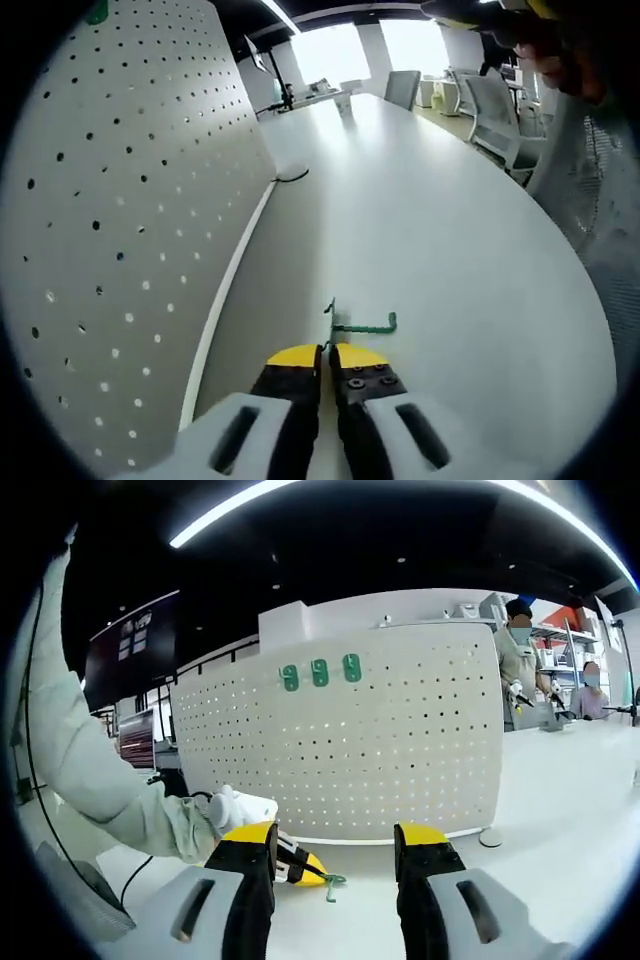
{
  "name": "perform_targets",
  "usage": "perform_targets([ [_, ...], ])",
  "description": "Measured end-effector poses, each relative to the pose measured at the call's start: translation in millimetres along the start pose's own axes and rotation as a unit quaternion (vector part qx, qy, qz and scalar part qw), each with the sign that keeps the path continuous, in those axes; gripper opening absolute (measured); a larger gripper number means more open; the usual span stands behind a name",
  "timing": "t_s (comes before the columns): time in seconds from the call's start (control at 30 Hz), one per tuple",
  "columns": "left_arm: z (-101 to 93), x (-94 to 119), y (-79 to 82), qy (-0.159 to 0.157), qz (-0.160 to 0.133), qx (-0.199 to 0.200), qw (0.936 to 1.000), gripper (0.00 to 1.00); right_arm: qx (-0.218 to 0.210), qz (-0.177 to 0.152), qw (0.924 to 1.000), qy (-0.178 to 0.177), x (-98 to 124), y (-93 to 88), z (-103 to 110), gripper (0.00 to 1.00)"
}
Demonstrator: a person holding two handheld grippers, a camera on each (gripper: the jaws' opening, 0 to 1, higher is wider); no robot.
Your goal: Insert the hook assembly into the mounting plate slot until the hook locks in place.
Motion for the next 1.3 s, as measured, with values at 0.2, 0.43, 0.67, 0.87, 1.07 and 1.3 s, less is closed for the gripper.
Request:
perform_targets([
  [0.2, 2.1, 7, 12.8, 0.02, -0.021, 0.006, 0.9996, 0.03, 0.003, 0.0, 1.0, -0.001, 0, 0.2, 0, 0.45],
  [0.43, 8.4, 21, 30.5, 0.048, -0.052, 0.015, 0.9973, 0.03, 0.006, 0.001, 1.0, 0.001, 0, 0.0, 1, 0.44],
  [0.67, 13.1, 40, 39.9, 0.077, -0.072, 0.024, 0.9941, 0.03, 0.017, -0.002, 0.9998, 0.001, 1, 1.1, 3, 0.43],
  [0.87, 15.6, 59, 46.3, 0.1, -0.086, 0.021, 0.9911, 0.03, 0.026, 0.003, 0.9997, 0.003, 0, -0.2, 4, 0.42],
  [1.07, 16.5, 77, 48.6, 0.122, -0.097, 0.028, 0.9874, 0.03, 0.036, 0.009, 0.9993, 0.009, 0, -2.1, 7, 0.42],
  [1.3, 14.4, 103, 51.5, 0.152, -0.116, 0.031, 0.981, 0.03, 0.047, 0.015, 0.9986, 0.018, -1, -4.6, 12, 0.42],
])
Point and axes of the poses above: the point that each gripper's makers call its tool centre point, and the gripper's own axes: x roughly backward along the fingers, z roughly to its left, y roughly out of its top, the point moved 5 cm from there along x, roughly backward along the fingers, and after that the axes turned 6 degrees about -y, right-handed, at the moved point
